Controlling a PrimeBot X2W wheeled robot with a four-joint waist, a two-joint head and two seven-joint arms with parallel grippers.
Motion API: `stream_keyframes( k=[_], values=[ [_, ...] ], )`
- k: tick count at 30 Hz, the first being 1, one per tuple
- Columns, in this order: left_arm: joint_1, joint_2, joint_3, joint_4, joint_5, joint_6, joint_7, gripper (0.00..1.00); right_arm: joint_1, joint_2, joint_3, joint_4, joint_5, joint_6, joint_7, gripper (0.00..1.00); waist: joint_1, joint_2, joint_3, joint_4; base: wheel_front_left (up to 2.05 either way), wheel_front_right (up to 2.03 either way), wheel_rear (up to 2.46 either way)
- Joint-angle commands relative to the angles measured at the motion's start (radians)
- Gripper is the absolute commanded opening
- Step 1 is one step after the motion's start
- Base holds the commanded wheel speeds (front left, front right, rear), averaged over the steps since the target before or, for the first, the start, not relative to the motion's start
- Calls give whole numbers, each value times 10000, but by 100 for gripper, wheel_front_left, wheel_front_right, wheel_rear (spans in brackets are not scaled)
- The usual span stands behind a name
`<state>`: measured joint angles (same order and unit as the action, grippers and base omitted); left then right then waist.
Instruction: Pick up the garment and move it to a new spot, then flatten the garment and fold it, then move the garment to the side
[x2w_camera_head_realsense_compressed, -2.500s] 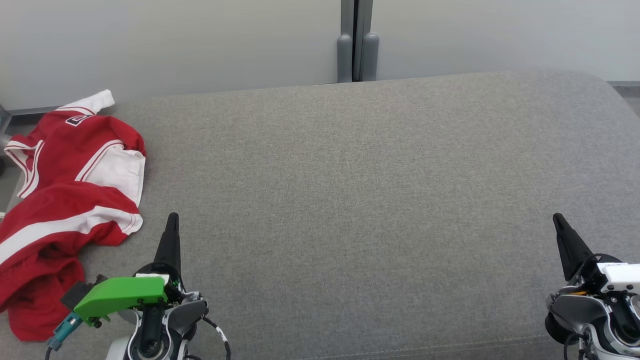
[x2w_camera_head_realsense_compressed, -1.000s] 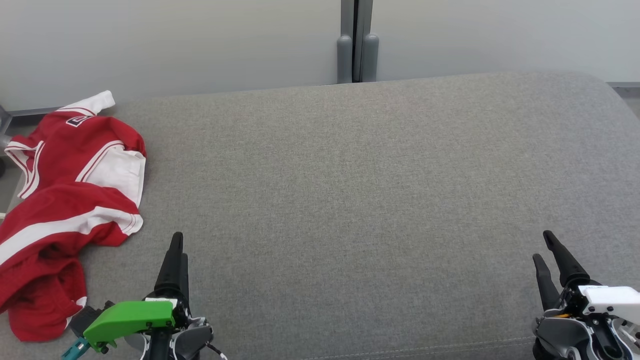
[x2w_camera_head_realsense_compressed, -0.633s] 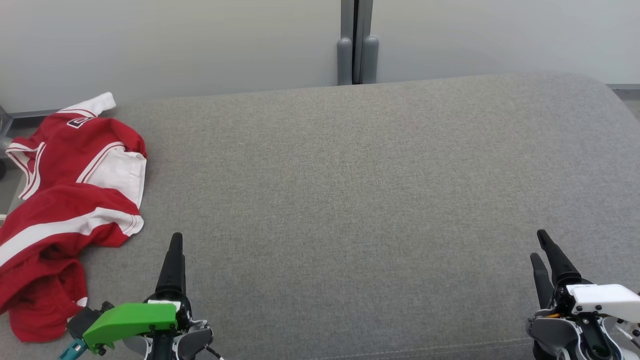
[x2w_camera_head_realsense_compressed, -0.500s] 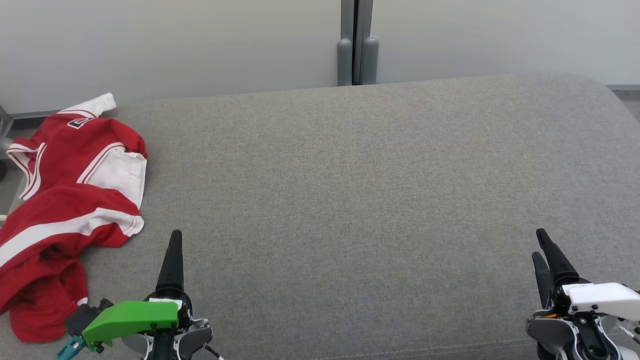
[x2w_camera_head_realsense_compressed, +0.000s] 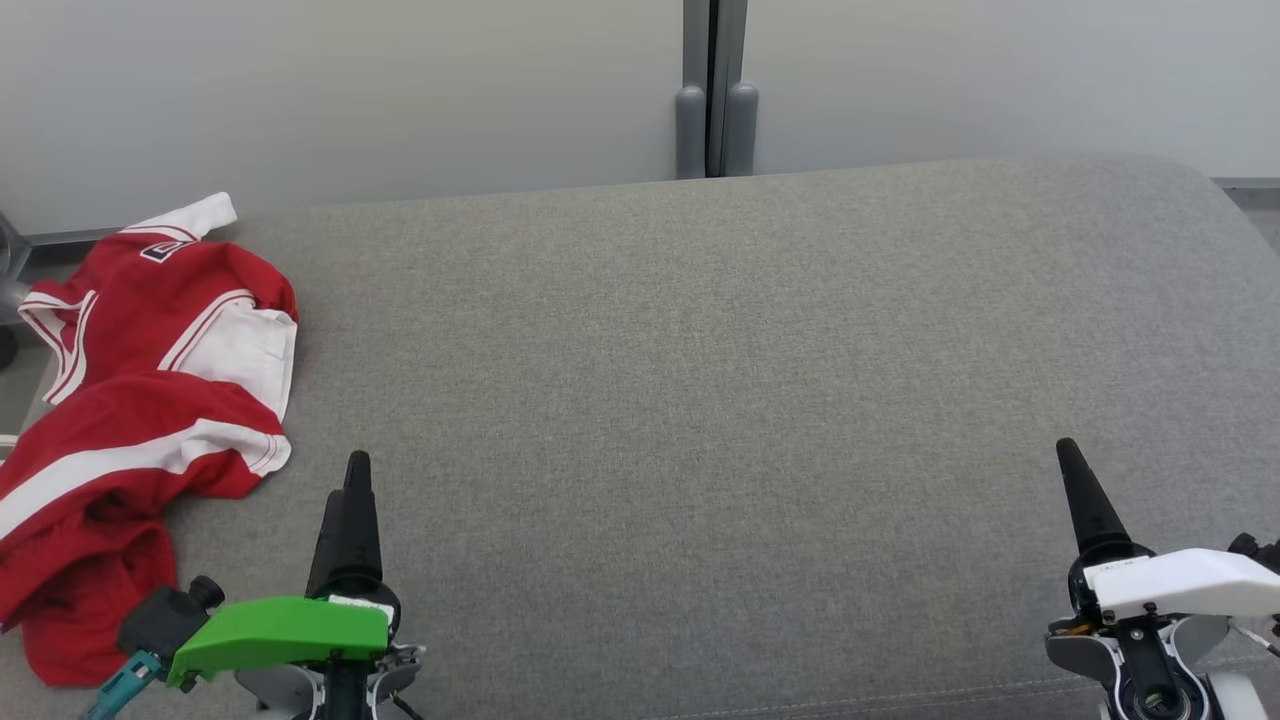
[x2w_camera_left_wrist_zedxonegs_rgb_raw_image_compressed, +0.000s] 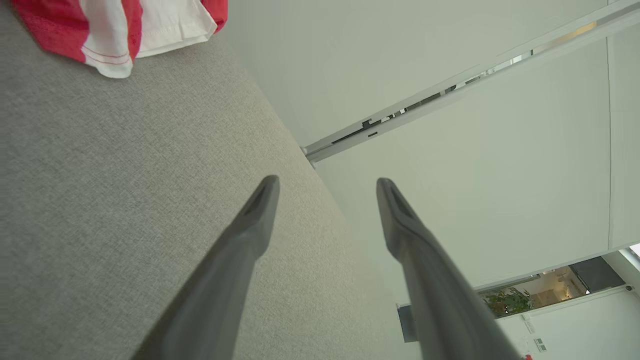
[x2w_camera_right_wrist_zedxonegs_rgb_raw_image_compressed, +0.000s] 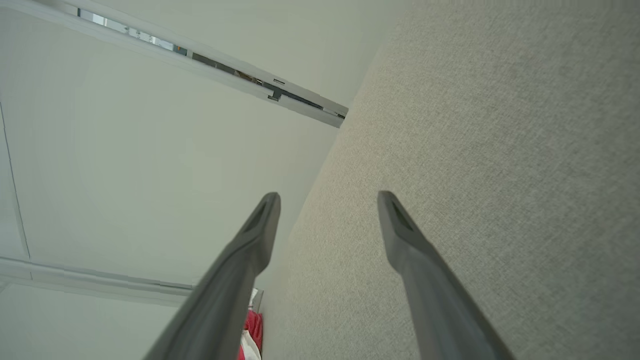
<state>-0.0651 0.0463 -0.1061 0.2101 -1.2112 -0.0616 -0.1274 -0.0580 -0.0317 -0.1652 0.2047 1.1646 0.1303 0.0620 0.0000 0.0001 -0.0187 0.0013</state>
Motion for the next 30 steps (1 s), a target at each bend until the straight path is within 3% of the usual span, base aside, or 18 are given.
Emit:
stream_keyframes(
  k=[1,15,30],
  values=[
    [14,23,25,-216,510,56,-96,100,-17,-104,102,-252,-380,2,-126,100,0,-1,-9,3,0,0,0],
    [398,183,-11,-377,4092,342,-375,100,236,-126,922,-777,-3253,3,-807,100,0,-1,-127,35,0,0,0],
    [780,520,-2,-89,6454,873,-629,100,355,-148,1712,-724,-5848,4,-1445,100,0,-1,-237,31,0,0,0]
  ],
)
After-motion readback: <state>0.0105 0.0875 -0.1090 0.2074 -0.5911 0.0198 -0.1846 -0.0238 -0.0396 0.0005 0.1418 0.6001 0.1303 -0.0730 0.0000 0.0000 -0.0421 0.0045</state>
